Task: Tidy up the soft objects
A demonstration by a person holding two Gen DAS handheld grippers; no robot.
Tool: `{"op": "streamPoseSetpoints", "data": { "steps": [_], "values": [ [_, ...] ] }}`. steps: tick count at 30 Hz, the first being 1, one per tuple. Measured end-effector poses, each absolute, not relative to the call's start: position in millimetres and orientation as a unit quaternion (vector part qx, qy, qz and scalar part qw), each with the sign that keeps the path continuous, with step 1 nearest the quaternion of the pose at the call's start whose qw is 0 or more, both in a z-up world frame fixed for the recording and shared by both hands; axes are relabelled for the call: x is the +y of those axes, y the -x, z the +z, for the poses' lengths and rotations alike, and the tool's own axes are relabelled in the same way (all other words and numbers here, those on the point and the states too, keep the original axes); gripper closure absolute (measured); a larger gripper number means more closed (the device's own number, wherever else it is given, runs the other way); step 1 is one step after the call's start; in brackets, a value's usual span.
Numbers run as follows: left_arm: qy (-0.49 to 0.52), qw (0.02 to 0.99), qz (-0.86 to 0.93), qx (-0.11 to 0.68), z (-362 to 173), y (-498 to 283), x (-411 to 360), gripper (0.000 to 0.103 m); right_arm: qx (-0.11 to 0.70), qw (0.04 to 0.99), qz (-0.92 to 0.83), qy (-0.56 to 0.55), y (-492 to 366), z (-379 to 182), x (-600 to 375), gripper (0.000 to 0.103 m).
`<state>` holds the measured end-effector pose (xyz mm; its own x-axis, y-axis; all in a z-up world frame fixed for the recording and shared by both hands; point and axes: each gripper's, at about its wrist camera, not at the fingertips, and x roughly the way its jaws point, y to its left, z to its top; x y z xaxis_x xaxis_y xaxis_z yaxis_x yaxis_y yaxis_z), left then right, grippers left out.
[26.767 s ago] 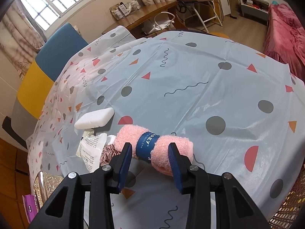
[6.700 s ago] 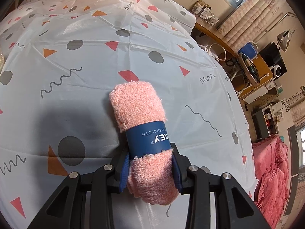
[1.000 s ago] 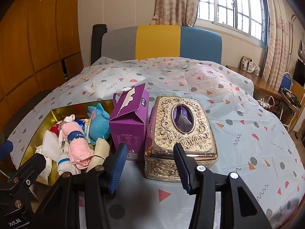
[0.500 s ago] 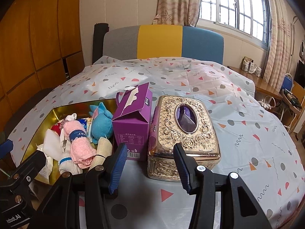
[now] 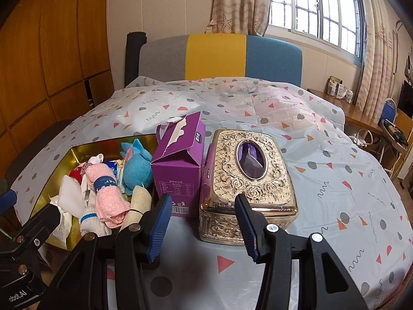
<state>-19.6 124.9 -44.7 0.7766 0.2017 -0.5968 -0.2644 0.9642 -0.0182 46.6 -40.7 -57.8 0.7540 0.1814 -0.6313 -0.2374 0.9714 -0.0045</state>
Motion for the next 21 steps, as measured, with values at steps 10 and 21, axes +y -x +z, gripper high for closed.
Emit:
{"op": "streamPoseSetpoints", "data": {
  "steps": [10,21],
  "values": [
    [0.048,0.940,0.121,0.314,-47.7,19.5,122.7,0.000,0.334,0.935,0.111,0.040,-47.3,-59.4,-40.4,0.052],
    [0.046,0.939,0.120,0.318,-49.3,18.9,121.7,0.000,0.335,0.935,0.111,0.040,-47.2,-60.6,-41.3,0.052]
  ]
}}
